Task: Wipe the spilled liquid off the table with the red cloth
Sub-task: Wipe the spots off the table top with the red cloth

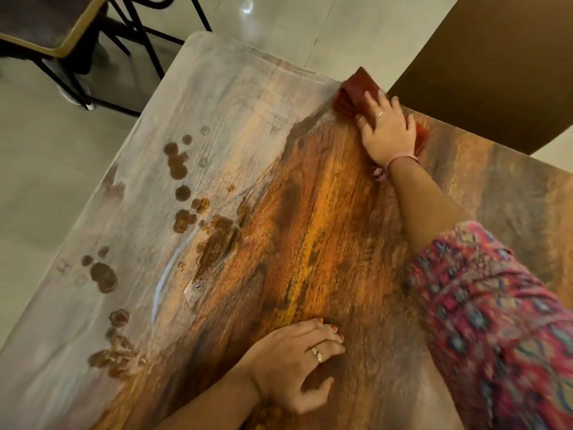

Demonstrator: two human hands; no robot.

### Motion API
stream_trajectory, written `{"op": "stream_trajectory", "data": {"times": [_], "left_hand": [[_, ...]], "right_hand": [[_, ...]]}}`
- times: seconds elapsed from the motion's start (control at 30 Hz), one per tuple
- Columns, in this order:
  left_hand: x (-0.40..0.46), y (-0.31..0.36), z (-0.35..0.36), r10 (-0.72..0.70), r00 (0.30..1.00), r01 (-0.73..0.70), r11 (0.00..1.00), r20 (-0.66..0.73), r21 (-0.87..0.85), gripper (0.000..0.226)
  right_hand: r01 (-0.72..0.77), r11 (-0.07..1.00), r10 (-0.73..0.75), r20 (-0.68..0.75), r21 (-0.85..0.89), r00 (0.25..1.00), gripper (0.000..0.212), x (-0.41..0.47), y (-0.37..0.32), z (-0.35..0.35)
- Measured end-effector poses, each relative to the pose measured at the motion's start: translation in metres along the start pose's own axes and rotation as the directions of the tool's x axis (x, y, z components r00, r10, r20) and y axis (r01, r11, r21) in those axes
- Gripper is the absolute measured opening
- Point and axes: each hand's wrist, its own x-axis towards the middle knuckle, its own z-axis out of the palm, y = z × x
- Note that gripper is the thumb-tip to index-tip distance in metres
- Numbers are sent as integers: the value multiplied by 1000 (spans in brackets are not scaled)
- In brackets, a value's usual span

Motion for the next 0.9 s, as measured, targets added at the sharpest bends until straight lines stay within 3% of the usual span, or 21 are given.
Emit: {"op": "stream_trajectory", "data": {"times": [0.07,0.1,0.2,0.27,0.37,0.47,0.5,0.53,0.6,0.63,0.7,0.73,0.8,0.9], "left_hand": [[-1,1,0,-2,1000,2,1000,-9,-8,41],[-1,1,0,2,1000,-3,1000,-12,-5,41],[1,3,-4,2,1000,-2,1000,-16,4,38],[1,6,-10,18,1000,-18,999,-8,-32,33],[-8,11,-21,53,999,-53,997,4,-49,22],[-32,16,-32,63,998,-64,995,-19,-78,16],[-42,18,-37,56,998,-58,995,-25,-83,15],[-52,19,-42,40,999,-43,996,-30,-83,14],[-74,21,-53,-16,999,13,997,-49,-74,14],[-83,21,-59,-44,997,39,997,-67,-64,14],[-103,22,-71,-94,989,88,995,-115,-52,13],[-112,22,-77,-123,982,114,991,-145,-64,14],[-126,20,-88,-166,962,152,985,-215,-83,17],[-148,15,-104,-211,928,187,977,-306,-107,21]], "right_hand": [[-149,988,150,-33,32,988,53,9,-11,5],[-156,987,157,-42,31,987,53,2,-22,9],[79,997,-78,-16,6,997,52,-57,-55,25],[292,956,-291,31,-8,956,51,-115,-67,32],[618,786,-608,160,-15,778,55,-201,-63,43],[801,598,-766,268,-36,584,60,-209,-30,32],[792,607,-753,274,-58,598,60,-194,-21,27],[728,682,-692,260,-71,673,59,-176,-15,22],[423,904,-411,142,-64,900,54,-137,-13,14],[225,974,-222,78,-32,972,52,-121,-18,12],[-99,994,100,-13,46,995,50,-107,-45,15],[-185,981,187,-41,62,981,50,-110,-64,20],[-216,973,221,-66,81,973,52,-137,-105,34],[-44,998,47,-59,55,997,54,-229,-165,61]]}}
